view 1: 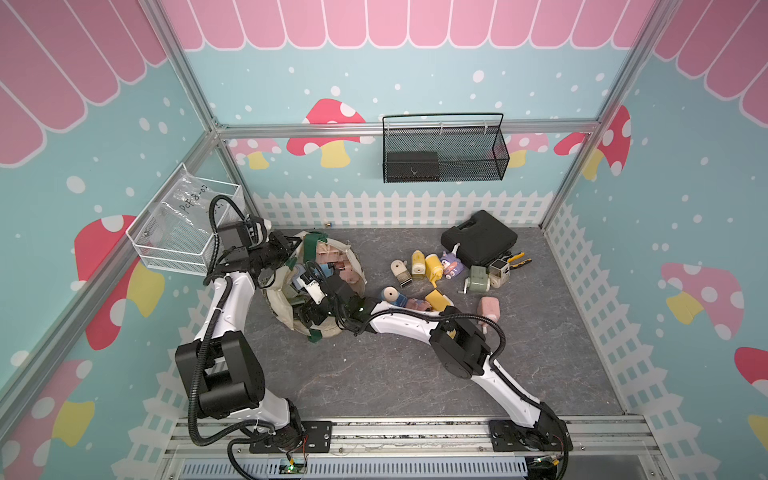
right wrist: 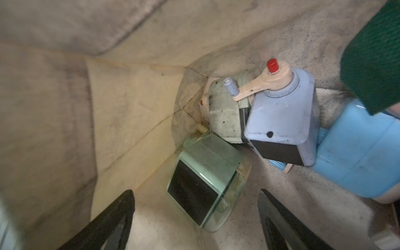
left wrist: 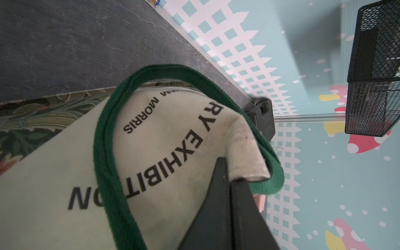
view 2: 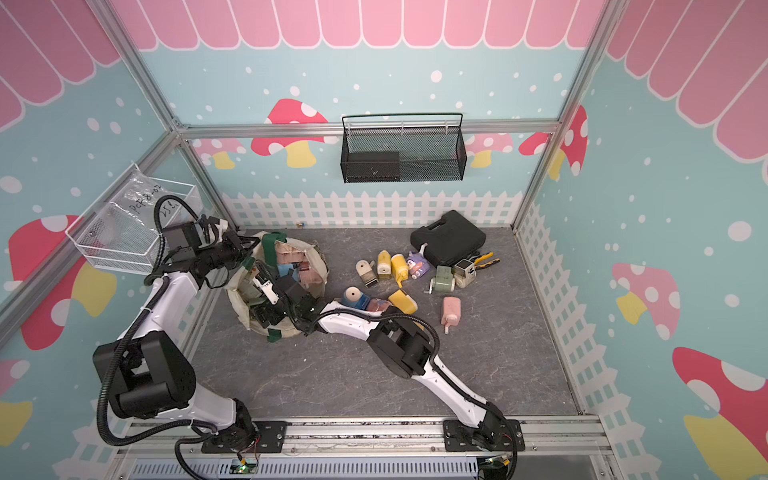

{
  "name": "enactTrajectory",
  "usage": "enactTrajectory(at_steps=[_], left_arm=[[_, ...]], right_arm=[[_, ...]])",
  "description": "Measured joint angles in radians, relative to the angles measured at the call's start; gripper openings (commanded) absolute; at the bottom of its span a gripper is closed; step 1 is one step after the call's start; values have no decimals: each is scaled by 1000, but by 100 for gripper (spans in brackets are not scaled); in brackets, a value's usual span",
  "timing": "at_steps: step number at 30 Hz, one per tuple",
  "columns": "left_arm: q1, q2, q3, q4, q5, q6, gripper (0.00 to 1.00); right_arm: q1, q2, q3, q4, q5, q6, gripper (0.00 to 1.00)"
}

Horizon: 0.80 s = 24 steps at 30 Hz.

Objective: Take out the pencil sharpeners from the tote bags
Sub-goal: Pick up the pencil sharpener from the canvas bag.

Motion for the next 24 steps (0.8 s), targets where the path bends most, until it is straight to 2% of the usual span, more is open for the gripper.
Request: enactTrajectory(at_steps=[4, 11, 17, 24], left_arm=[[0, 0, 0, 0, 0, 0, 0], [0, 0, 0, 0, 0, 0, 0], [0, 0, 0, 0, 0, 0, 0], [0, 0, 0, 0, 0, 0, 0]], right_arm=[[2, 60, 77, -7, 10, -6, 97], [3, 159, 217, -35, 2, -27, 97], [2, 238, 323, -84, 53, -19, 95], [-1, 259, 342, -151, 125, -8, 88]])
